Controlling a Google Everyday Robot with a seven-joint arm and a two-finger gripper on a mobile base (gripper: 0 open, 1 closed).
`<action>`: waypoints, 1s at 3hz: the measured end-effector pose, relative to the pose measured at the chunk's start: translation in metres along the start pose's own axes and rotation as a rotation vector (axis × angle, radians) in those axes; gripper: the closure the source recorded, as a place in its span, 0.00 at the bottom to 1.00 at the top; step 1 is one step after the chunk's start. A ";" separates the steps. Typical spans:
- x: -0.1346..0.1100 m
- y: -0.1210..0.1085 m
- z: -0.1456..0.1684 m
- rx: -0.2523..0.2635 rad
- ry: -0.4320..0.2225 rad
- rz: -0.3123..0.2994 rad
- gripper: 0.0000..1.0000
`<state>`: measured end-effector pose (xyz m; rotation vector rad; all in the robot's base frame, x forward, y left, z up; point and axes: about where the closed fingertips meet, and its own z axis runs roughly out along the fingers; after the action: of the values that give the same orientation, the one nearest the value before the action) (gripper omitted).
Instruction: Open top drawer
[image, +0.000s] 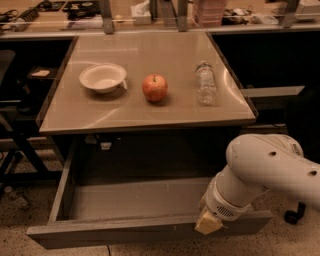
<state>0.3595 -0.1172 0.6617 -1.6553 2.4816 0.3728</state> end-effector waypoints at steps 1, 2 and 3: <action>0.005 0.010 -0.001 -0.005 0.002 0.013 1.00; 0.010 0.018 -0.003 -0.008 0.003 0.026 1.00; 0.010 0.018 -0.003 -0.008 0.003 0.026 0.81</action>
Offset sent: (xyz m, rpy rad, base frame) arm -0.0737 -0.0397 0.0156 0.0014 0.0454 -0.1237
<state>0.3390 -0.1201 0.6644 -1.6287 2.5096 0.3837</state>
